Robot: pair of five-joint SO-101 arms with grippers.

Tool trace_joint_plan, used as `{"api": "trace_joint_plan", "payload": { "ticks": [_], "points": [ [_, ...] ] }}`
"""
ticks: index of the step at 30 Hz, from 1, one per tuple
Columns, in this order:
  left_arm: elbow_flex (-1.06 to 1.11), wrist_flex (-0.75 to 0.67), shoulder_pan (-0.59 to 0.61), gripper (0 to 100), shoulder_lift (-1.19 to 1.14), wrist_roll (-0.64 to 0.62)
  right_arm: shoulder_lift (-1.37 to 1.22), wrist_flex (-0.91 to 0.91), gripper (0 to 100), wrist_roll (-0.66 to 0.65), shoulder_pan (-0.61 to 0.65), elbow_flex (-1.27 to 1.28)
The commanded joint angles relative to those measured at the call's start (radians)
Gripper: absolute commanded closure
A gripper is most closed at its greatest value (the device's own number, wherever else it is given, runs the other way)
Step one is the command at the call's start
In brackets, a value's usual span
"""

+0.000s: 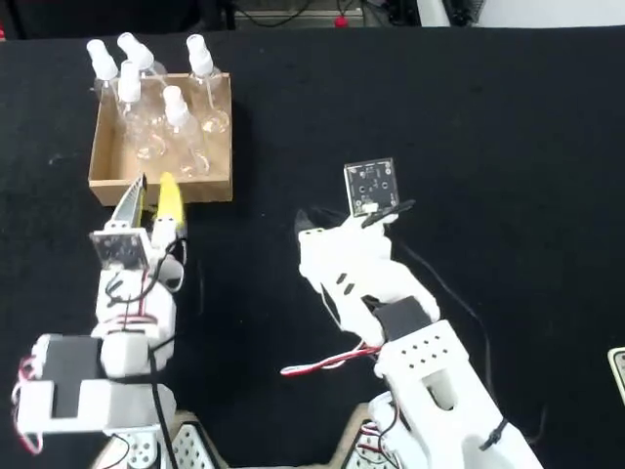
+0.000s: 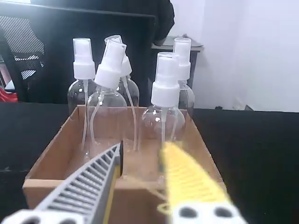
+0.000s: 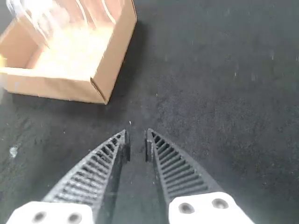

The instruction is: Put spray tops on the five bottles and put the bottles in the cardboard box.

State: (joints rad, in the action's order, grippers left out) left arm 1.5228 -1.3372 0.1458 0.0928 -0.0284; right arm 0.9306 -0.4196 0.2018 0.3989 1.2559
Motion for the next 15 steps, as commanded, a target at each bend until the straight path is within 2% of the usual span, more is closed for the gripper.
{"api": "trace_joint_plan", "payload": {
  "ticks": [1, 8, 15],
  "points": [
    [0.125, -0.021, 0.030, 92, 0.149, 0.000, 0.001, 0.031, 93.9, 0.005, 0.008, -0.005],
    [0.162, 0.109, 0.163, 97, 0.213, -0.008, 0.001, 0.031, 94.1, 0.011, 0.008, -0.004],
    [0.162, 0.413, 0.160, 97, 0.210, -0.008, -0.001, 0.035, 93.9, 0.006, 0.008, 0.016]
  ]
}}
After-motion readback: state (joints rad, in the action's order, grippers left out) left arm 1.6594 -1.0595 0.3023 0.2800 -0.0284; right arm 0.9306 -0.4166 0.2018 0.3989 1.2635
